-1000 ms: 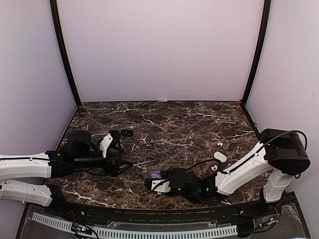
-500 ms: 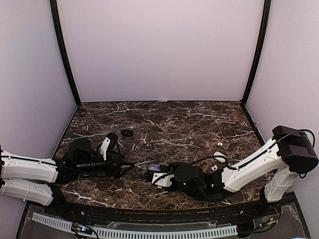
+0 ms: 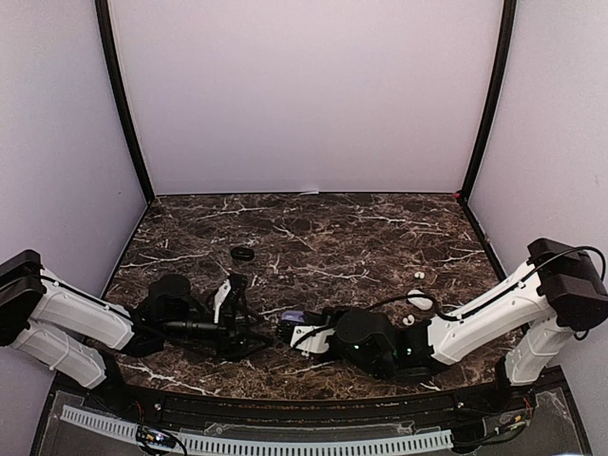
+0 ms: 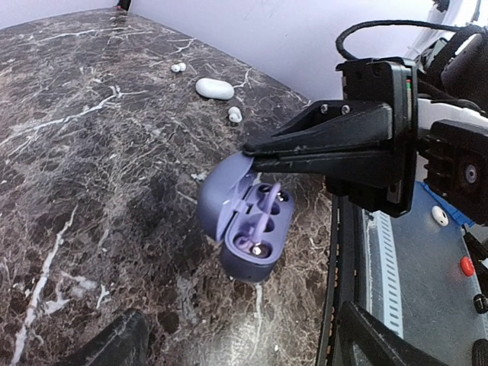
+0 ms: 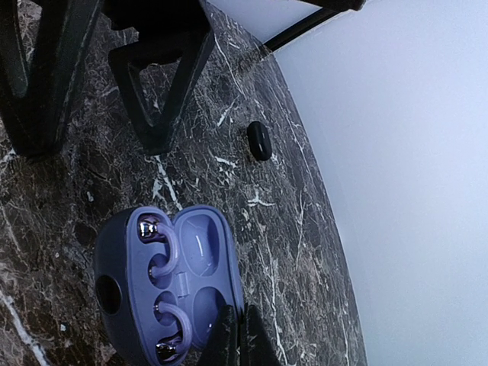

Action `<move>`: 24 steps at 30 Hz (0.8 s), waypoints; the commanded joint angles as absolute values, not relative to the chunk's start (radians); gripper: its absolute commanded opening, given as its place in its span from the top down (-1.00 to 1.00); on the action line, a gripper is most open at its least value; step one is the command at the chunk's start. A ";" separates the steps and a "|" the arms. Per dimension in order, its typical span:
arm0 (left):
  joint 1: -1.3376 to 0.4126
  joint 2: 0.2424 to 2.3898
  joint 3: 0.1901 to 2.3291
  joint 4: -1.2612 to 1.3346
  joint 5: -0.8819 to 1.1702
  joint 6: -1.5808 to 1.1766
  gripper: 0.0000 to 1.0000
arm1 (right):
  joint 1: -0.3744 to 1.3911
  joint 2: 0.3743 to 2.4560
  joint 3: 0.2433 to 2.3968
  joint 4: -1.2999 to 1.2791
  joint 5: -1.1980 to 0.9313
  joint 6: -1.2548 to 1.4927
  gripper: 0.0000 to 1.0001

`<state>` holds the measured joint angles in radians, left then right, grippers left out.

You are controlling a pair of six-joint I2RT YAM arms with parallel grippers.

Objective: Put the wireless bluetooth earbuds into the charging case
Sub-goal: Pass from the right arm to the left

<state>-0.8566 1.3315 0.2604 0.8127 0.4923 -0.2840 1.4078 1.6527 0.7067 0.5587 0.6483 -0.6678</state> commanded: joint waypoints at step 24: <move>-0.862 1.395 0.159 1.195 0.560 -0.235 -0.75 | 1.399 1.550 0.740 0.566 0.617 -0.650 1.00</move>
